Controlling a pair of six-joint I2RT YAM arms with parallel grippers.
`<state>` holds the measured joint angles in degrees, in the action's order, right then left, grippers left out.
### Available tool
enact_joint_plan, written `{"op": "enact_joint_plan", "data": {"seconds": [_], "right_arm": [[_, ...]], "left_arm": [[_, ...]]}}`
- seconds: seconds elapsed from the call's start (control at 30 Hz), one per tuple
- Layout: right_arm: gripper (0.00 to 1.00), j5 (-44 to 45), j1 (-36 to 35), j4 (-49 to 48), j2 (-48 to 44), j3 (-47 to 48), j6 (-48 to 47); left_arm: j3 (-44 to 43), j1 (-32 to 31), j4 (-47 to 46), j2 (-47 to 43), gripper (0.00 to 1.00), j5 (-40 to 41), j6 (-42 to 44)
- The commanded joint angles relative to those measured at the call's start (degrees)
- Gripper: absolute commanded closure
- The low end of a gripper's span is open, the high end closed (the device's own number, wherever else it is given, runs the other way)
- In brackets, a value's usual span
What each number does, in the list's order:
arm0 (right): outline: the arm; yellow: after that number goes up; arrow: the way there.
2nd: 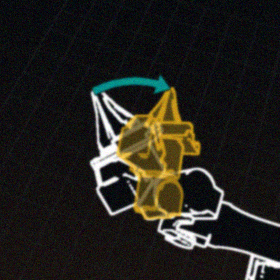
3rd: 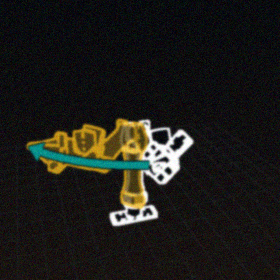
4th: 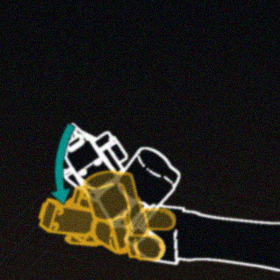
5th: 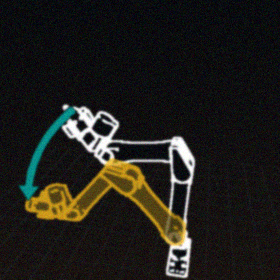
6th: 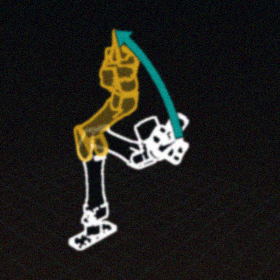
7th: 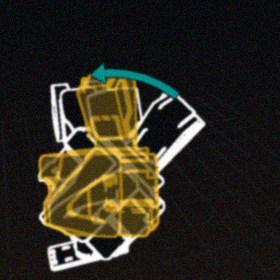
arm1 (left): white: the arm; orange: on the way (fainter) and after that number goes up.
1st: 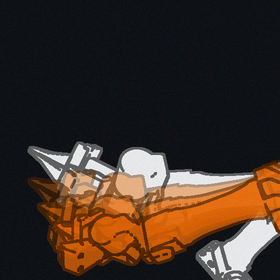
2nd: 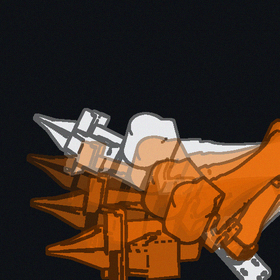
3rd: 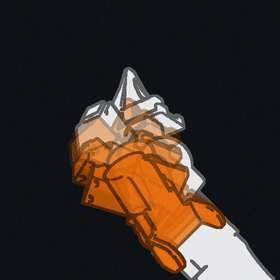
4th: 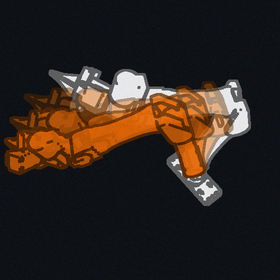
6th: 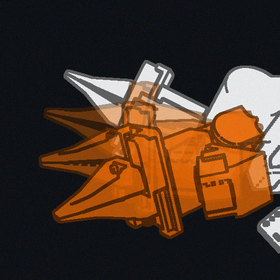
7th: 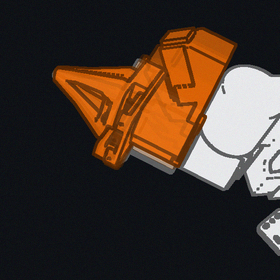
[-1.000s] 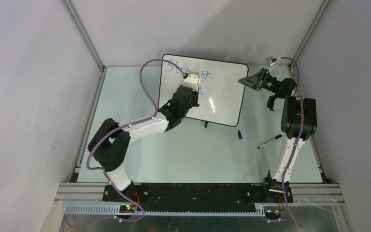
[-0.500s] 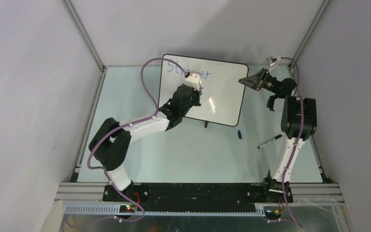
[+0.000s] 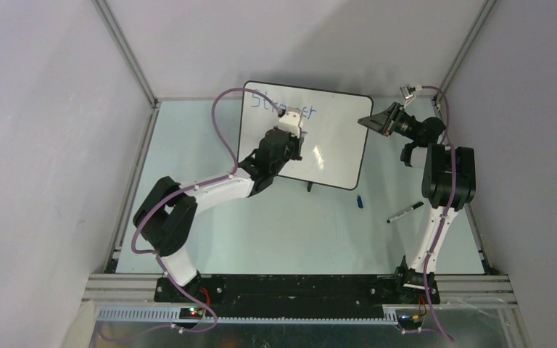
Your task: Write a sentence on the whiteboard
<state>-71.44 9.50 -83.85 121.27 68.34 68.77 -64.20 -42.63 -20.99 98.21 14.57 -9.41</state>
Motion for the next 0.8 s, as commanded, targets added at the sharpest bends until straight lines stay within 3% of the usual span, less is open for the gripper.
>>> {"op": "enact_joint_plan", "data": {"seconds": [0.0, 0.77], "right_arm": [[1.00, -0.46, 0.00, -2.51, -4.47, 0.63, 3.69], [1.00, -0.46, -0.08, -2.44, -4.47, 0.62, 3.66]], "left_arm": [[1.98, -0.03, -0.58, -1.61, 1.00, -0.76, 0.41], [2.46, -0.60, -0.08, -5.52, 1.00, -1.70, 0.64]]}}
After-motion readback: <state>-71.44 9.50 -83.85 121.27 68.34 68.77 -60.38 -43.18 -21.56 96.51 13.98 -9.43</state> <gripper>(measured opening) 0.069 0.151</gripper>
